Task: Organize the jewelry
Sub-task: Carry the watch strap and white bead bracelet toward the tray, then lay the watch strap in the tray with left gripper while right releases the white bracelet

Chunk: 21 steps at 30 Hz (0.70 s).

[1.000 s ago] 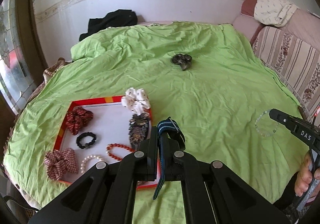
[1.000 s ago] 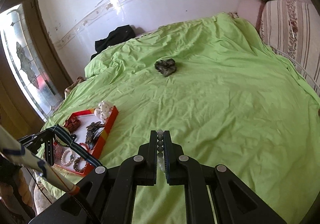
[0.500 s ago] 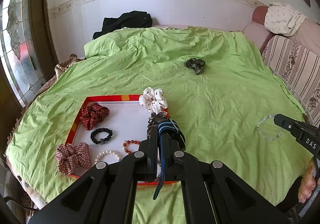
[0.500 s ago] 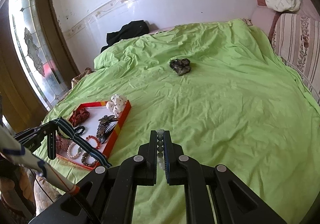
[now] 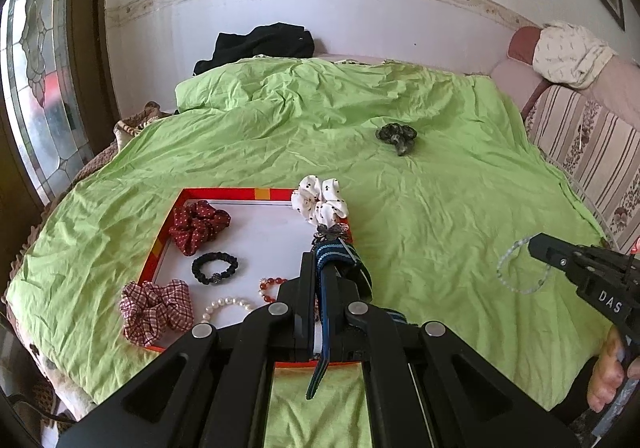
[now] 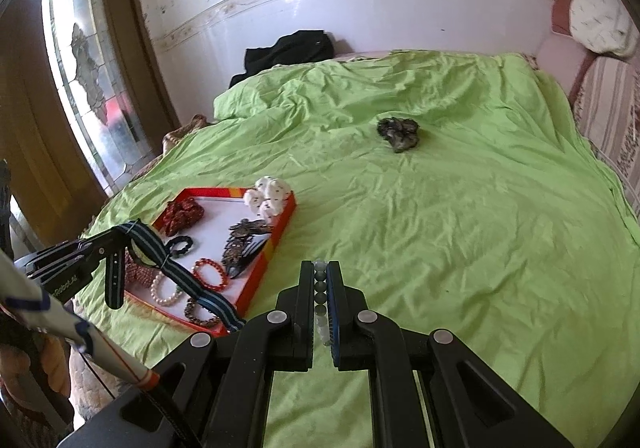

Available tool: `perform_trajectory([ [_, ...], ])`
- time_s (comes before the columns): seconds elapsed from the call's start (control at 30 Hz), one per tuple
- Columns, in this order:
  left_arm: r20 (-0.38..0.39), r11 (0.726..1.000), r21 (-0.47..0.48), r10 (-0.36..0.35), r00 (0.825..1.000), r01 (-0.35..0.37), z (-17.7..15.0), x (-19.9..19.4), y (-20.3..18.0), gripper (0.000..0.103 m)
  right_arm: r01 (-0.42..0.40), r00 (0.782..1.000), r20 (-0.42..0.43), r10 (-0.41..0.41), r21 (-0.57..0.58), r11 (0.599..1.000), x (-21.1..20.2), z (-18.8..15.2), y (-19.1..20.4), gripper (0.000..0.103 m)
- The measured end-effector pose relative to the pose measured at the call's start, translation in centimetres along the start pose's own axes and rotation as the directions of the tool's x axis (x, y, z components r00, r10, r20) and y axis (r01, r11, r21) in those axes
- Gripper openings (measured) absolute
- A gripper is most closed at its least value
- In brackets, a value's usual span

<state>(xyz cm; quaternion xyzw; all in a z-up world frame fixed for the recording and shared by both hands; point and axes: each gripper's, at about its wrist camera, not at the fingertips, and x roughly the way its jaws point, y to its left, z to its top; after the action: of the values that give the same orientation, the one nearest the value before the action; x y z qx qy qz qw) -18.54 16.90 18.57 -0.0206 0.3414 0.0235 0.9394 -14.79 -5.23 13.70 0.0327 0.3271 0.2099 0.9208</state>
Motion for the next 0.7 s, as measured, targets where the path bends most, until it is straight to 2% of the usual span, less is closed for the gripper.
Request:
perform_trajectory([
  [0.17, -0.009, 0.999, -0.033, -0.014, 1.000, 0.013, 0.8, 0.5, 2.4, 0.002, -0.030, 1.000, -0.008, 0.030, -0.048, 0.998, 0.8, 1.3, 2.5, 0.006],
  [0.4, -0.013, 0.996, -0.077, -0.041, 0.999, 0.039, 3.6, 1.5, 7.3, 0.002, -0.101, 0.995, -0.020, 0.100, -0.098, 0.990, 2.2, 3.3, 6.1, 0.006],
  [0.53, -0.001, 0.996, -0.083, -0.033, 0.999, 0.032, 5.0, 2.2, 9.0, 0.002, -0.165, 0.986, -0.045, 0.161, -0.109, 0.980, 3.6, 4.4, 8.3, 0.007],
  [0.7, 0.008, 0.996, -0.083, -0.045, 0.999, 0.046, 6.7, 4.3, 10.3, 0.002, -0.204, 0.978, -0.067, 0.197, -0.132, 0.970, 5.8, 5.2, 11.0, 0.007],
])
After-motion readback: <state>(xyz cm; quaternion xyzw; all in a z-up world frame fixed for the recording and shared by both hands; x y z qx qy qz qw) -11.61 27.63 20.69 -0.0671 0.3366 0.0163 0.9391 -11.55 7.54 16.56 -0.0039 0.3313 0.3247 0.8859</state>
